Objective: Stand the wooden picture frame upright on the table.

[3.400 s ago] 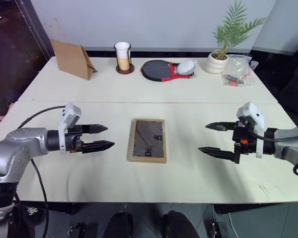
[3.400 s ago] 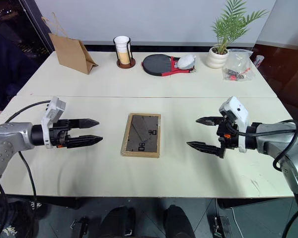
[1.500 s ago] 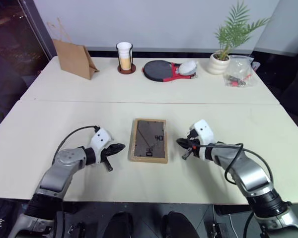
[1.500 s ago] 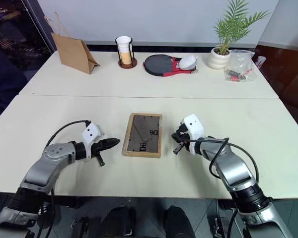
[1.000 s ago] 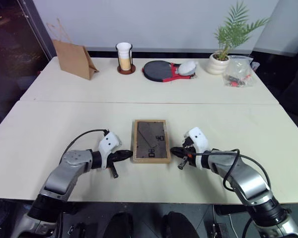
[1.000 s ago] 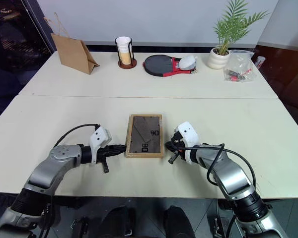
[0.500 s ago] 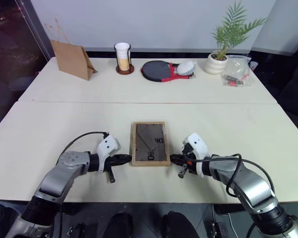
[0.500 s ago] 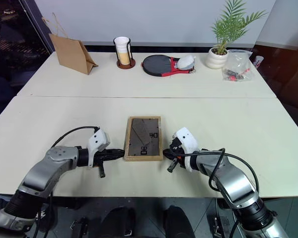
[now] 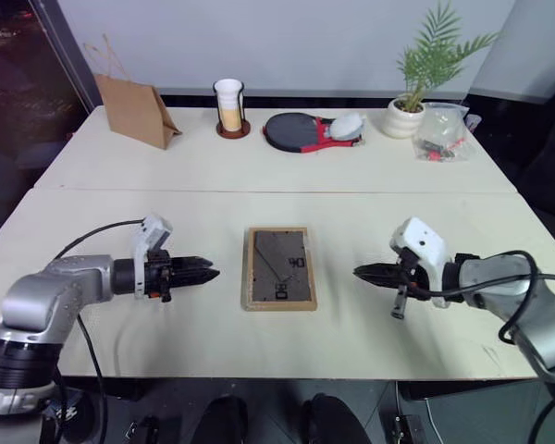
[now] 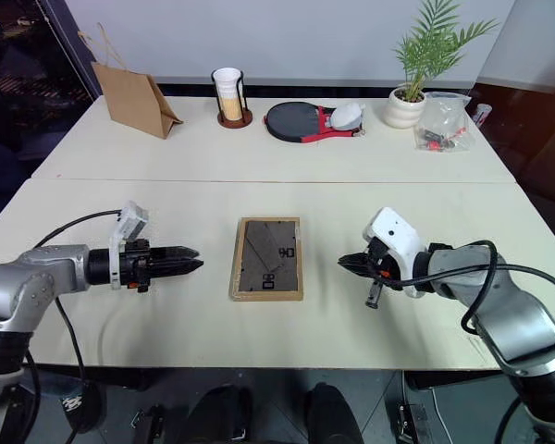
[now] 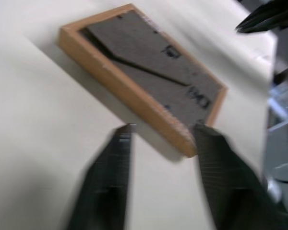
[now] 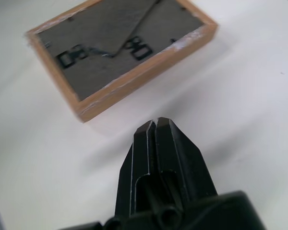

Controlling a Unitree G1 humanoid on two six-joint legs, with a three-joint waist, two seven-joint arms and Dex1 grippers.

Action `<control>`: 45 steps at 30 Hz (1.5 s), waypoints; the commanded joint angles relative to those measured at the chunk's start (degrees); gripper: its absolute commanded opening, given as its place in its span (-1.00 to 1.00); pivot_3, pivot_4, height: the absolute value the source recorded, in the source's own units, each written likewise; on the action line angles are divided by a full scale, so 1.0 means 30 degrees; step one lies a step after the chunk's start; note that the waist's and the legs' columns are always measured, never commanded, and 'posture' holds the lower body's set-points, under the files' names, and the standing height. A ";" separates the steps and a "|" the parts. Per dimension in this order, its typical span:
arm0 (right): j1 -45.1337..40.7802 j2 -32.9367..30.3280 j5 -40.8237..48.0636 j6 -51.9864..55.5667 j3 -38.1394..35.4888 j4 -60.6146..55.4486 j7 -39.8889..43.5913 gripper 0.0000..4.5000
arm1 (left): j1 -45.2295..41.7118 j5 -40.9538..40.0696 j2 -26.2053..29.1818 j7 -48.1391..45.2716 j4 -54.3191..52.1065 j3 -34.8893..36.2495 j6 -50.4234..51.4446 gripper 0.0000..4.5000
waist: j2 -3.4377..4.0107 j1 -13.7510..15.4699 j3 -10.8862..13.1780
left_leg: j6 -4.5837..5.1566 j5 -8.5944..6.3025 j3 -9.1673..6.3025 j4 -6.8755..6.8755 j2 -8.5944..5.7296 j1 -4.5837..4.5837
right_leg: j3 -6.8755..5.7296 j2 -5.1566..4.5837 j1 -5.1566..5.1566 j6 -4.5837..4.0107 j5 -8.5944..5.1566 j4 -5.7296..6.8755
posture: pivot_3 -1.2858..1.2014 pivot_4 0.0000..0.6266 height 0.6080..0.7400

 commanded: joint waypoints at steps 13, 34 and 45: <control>-0.1974 0.0403 -0.3307 -0.5296 0.3049 0.2712 0.1317 -1.00 | -0.3222 -0.5441 -0.2881 0.7446 0.4295 0.1005 1.1766 0.99 | -0.0010 -0.0075 0.0004 | -0.0001 0.0001 -0.0005 0.0019 -0.0004 0.0008 | 0.0008 0.0006 0.0000 0.0005 0.0002 0.0021 | 0.03 -0.52 1.00; -0.5074 0.6133 -0.6424 -0.5379 0.7301 0.5766 0.1059 -1.00 | -0.2873 -1.2802 -0.5113 1.7663 0.5649 0.1366 1.1766 0.99 | -0.0012 0.0000 -0.0015 | -0.0026 0.0015 -0.0028 0.0058 -0.0024 0.0025 | 0.0010 -0.0079 0.0029 0.0014 0.0016 0.0053 | 0.03 -0.52 1.00; -0.4746 0.6238 -0.6719 -0.4994 0.7220 0.5239 0.1244 -1.00 | -0.2174 -1.2966 -0.5520 1.7956 0.6278 0.2310 1.1765 -0.24 | -0.0020 0.0050 -0.0020 | -0.0030 0.0016 -0.0026 0.0056 -0.0030 0.0019 | 0.0002 -0.0070 0.0028 0.0013 0.0015 0.0043 | 0.03 -0.52 1.00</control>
